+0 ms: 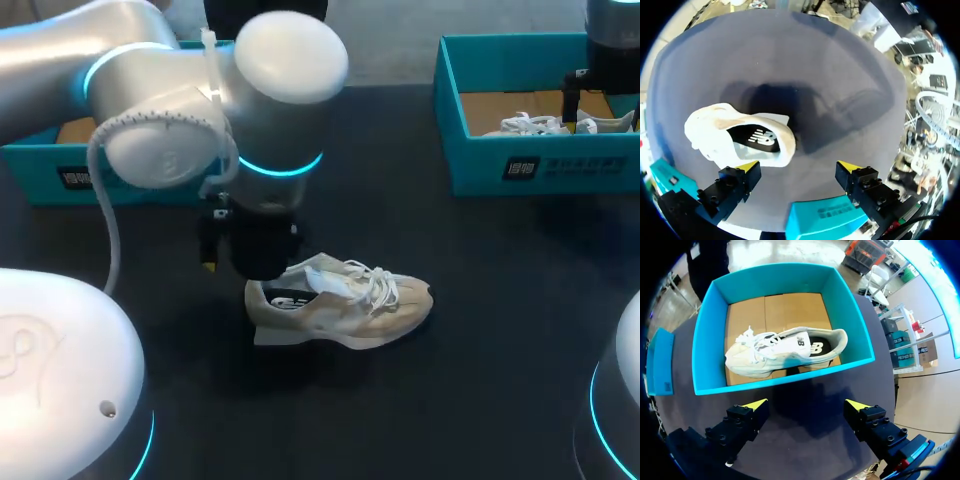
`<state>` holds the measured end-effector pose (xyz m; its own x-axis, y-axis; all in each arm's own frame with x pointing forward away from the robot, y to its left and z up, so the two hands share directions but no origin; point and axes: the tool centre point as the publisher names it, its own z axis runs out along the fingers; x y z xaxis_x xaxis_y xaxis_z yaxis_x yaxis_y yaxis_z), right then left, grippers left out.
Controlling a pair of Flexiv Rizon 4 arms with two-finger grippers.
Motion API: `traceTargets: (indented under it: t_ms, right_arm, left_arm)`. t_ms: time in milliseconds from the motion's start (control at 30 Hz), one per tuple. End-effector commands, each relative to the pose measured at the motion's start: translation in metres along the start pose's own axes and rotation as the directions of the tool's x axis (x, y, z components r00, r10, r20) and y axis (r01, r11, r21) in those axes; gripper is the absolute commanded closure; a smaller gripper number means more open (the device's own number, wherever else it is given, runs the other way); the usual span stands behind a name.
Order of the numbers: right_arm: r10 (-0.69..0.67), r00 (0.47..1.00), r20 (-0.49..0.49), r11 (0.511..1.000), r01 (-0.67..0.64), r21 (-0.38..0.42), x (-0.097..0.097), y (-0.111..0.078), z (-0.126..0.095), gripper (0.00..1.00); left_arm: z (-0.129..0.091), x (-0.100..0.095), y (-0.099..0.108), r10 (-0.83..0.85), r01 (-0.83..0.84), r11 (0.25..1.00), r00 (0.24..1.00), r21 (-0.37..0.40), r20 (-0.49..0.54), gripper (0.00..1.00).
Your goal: Take the shoe out of the shoebox, open the shoe tongue, remove and reinsert the insole, then place the shoe into the shoebox
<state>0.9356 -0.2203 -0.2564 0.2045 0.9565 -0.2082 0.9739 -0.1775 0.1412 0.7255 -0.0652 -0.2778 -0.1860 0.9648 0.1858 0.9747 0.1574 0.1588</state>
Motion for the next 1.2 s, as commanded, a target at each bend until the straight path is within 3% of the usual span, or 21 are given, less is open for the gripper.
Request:
traceTargets:
  t_ms: [33, 400, 833, 1100, 1200]
  right_arm:
    - [0.002, 1.000, -0.001, 1.000, -0.002, -0.003, 0.000, -0.001, 0.000, 0.00]
    - [0.002, 1.000, -0.001, 1.000, -0.002, -0.003, 0.000, -0.001, 0.000, 0.00]
    - [0.002, 1.000, -0.001, 1.000, -0.002, -0.003, 0.000, -0.001, 0.000, 0.00]
    - [0.002, 1.000, -0.001, 1.000, -0.002, -0.003, 0.000, -0.001, 0.000, 0.00]
    - [0.002, 1.000, -0.001, 1.000, -0.002, -0.003, 0.000, -0.001, 0.000, 0.00]
  left_arm:
    - [-0.010, 0.023, 0.004, -0.033, 0.032, 0.999, 0.998, 0.026, 0.043, 0.00]
    - [-0.013, 0.067, 0.014, -0.300, 0.286, 0.944, 0.952, 0.165, 0.067, 0.00]
    - [0.003, 0.119, 0.013, -0.509, 0.457, 0.842, 0.848, 0.287, 0.144, 0.00]
    - [0.015, 0.142, 0.017, -0.568, 0.513, 0.796, 0.816, 0.322, 0.107, 0.00]
    - [0.015, 0.142, 0.017, -0.568, 0.513, 0.796, 0.816, 0.322, 0.107, 0.00]
